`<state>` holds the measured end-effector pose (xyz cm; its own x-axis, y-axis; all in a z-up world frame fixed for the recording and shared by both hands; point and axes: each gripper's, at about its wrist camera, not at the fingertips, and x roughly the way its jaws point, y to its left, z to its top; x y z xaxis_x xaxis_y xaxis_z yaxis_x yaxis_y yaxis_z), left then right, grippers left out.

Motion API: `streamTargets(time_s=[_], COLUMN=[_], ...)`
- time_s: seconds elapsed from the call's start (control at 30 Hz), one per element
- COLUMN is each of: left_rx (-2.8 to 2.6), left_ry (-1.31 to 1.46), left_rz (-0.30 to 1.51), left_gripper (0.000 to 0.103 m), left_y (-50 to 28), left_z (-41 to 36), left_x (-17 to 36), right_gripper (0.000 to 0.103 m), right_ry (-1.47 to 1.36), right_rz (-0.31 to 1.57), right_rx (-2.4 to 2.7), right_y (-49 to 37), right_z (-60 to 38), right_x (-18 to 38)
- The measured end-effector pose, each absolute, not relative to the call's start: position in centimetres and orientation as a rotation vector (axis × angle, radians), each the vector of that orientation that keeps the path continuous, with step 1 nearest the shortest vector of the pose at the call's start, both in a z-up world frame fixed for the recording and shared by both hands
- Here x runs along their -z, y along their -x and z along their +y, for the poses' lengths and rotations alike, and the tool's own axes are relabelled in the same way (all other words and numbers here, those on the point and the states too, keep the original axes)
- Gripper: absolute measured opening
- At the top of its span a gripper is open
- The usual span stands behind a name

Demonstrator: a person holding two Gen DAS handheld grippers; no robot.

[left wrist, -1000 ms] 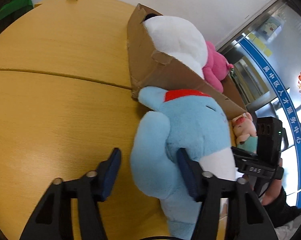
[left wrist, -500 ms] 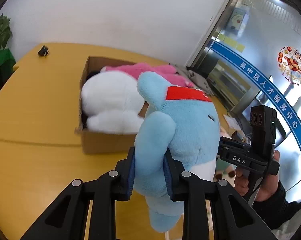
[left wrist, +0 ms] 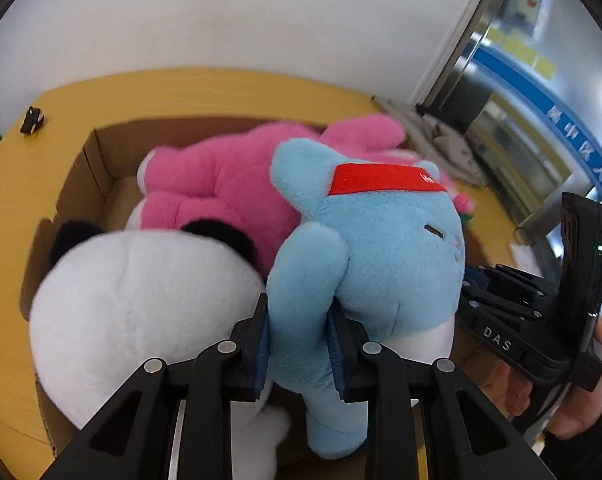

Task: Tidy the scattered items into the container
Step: 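Lower the light-blue bear into the box beside the white plush, then open both grippers and move them toward the pig plush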

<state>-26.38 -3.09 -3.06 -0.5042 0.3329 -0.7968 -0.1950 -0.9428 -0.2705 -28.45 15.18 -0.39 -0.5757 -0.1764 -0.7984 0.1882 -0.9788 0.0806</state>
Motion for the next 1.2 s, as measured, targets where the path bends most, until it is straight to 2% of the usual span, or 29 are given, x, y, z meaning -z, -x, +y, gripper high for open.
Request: streamTargets(time_s=[0.1,0.2,0.23,0.27,0.3,0.33,0.4,0.47,0.53,0.63,0.73,0.9,0.93,1.0,1.2], left_rx=[-2.529,-2.563,-2.582,-2.6,-2.621,-2.643,-2.639,-2.609,-2.585,-2.543,-2.542,-2.574,-2.584,-2.62,-2.692], left_ry=[1.317,1.293,1.273,1.249,1.227,1.21,1.204,1.241,1.301,1.37,1.406,1.319,1.292,1.236,1.102], left_rz=[-0.18,-0.173,-0.193,-0.21,-0.213,-0.204,-0.175,-0.146,-0.165,-0.196,-0.188,-0.22,-0.231,-0.231,-0.19], left_gripper=[0.028,0.034,0.037,0.044,0.049,0.051,0.051,0.051,0.051,0.051,0.051,0.052,0.056,0.08,0.102], left_y=[25.4,24.3,23.6,22.9,21.9,20.8,19.3,18.6,18.3,17.7,16.7,14.7,14.1,12.8,8.3], left_z=[-2.7,-2.6,-2.8,-3.1,-3.2,-3.1,-2.2,-1.2,-0.9,-0.9,-1.0,-1.2,-1.3,-1.5,-0.6], left_x=[2.9,1.8,1.2,0.6,-0.1,-0.5,-0.3,0.8,2.4,4.1,5.3,3.8,3.2,1.7,-1.4], right_gripper=[0.022,0.033,0.042,0.058,0.069,0.087,0.087,0.087,0.087,0.086,0.085,0.085,0.085,0.085,0.088], right_ry=[-1.449,-1.442,-1.418,-1.364,-1.313,-1.289,-1.304,-1.353,-1.382,-1.324,-1.311,-1.269,-1.232,-1.141,-1.024], right_rz=[-0.017,0.011,0.041,0.051,0.027,-0.022,-0.122,-0.135,-0.112,0.032,0.05,0.062,0.064,0.036,-0.045], right_rx=[2.529,2.55,2.56,2.581,2.599,2.612,2.632,2.613,2.59,2.646,2.672,2.723,2.735,2.758,2.787], right_y=[28.2,27.7,27.3,26.4,25.5,24.9,23.6,22.4,21.4,19.3,18.6,17.3,16.9,16.1,13.3], right_z=[15.6,16.4,16.8,17.5,18.4,19.3,20.7,20.2,18.9,16.1,16.0,16.1,16.2,16.8,17.8], right_x=[4.7,3.2,2.2,1.0,0.0,-0.6,-0.6,1.0,2.6,3.7,3.6,3.2,2.7,1.2,-3.0])
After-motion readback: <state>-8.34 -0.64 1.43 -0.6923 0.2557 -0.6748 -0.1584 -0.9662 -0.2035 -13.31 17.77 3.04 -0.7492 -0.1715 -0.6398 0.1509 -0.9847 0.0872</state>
